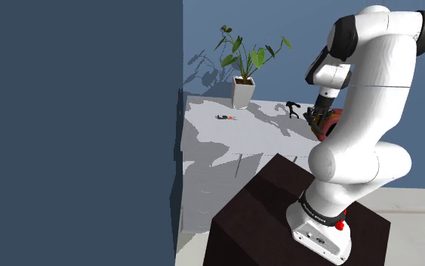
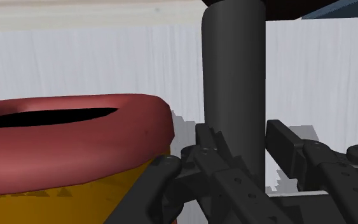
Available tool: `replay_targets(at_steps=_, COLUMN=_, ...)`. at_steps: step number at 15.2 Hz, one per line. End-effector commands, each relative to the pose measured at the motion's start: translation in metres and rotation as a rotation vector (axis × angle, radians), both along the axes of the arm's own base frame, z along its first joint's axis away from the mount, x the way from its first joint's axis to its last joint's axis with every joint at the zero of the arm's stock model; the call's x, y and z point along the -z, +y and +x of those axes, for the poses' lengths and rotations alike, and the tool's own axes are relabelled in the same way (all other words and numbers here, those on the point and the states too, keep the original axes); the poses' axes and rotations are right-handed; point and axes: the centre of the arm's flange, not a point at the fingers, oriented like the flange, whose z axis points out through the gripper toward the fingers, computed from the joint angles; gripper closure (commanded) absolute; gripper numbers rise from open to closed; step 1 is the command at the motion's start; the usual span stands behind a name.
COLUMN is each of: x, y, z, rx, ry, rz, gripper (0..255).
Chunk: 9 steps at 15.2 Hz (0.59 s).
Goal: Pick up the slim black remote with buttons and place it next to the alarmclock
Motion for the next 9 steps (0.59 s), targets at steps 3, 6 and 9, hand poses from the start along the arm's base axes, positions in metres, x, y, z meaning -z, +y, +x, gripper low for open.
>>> replay_targets(at_steps=3, x=0.045, y=0.004, z=-0.005, rx=0.004, ry=0.034, rz=0.031, gripper=255)
replay_targets(at_steps=6, x=0.061, y=0.004, z=-0.005, rx=0.004, ry=0.034, rz=0.031, gripper=255)
replay_targets(at_steps=9, x=0.077, y=0.004, z=-0.005, rx=0.004, ry=0.034, rz=0.031, gripper=255)
